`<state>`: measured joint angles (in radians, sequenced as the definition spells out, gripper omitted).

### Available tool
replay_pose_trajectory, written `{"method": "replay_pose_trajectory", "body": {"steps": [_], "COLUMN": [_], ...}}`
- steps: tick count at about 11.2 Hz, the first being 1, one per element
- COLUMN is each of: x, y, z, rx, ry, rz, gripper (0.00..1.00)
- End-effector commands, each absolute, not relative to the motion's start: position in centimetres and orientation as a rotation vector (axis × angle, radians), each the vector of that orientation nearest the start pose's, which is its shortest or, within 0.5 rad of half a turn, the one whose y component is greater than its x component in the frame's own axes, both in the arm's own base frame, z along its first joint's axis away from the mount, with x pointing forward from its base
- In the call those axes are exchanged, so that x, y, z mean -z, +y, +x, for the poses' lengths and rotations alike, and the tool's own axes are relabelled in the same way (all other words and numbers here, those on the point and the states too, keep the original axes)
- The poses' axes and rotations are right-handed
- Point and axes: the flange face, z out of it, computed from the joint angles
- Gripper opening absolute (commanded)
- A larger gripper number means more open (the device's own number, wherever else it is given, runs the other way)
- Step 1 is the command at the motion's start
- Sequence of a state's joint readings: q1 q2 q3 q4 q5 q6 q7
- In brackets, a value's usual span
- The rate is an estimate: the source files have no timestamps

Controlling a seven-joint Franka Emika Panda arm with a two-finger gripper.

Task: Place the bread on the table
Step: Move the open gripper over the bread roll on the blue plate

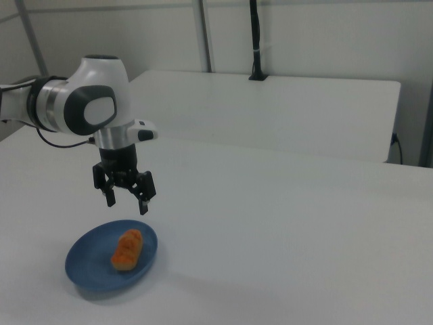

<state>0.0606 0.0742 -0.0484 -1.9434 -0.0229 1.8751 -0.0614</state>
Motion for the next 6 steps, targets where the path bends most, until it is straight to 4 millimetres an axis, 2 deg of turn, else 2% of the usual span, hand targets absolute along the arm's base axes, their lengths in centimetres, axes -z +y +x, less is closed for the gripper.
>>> {"method": "replay_pose_trajectory", "body": {"steps": [1, 6], "x": [-40.3, -38.7], "y": [0.9, 0.9], "z": [55.3, 54.9], "rx": [-0.226, -0.275], "ry": [-0.211, -0.229], "rz": [-3.145, -3.142], "gripper": [0.98, 0.97]}}
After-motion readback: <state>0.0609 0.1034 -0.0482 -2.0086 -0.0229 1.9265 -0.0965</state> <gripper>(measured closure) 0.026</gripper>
